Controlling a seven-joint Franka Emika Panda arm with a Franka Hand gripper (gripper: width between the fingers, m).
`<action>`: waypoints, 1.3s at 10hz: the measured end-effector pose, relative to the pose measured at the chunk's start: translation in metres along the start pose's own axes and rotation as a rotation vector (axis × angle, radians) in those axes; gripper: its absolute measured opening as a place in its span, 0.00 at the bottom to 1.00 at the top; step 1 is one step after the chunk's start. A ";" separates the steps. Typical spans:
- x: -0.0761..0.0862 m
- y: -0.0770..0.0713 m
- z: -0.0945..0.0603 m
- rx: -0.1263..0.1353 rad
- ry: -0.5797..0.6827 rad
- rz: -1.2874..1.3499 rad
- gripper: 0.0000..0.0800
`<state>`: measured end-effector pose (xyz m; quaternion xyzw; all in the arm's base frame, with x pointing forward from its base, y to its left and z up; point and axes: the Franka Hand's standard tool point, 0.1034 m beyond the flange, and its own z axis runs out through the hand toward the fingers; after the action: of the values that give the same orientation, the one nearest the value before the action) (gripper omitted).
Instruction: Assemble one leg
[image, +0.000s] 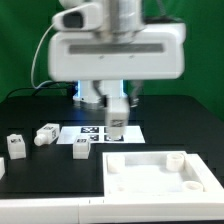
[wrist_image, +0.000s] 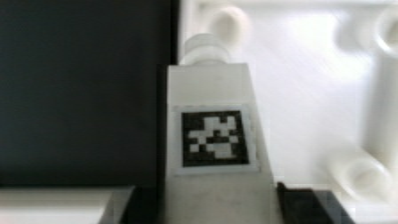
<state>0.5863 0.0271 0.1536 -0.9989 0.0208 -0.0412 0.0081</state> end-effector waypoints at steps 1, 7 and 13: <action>0.002 -0.023 -0.006 0.009 0.049 0.037 0.36; 0.006 -0.026 -0.003 0.016 0.396 0.011 0.36; 0.040 -0.059 -0.003 0.030 0.494 -0.050 0.36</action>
Offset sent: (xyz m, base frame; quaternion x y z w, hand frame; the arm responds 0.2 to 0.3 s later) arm 0.0000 0.0000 0.0000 0.0000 0.1296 0.0000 0.9916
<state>0.6282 0.0846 0.1606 -0.9584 -0.0031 -0.2848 0.0166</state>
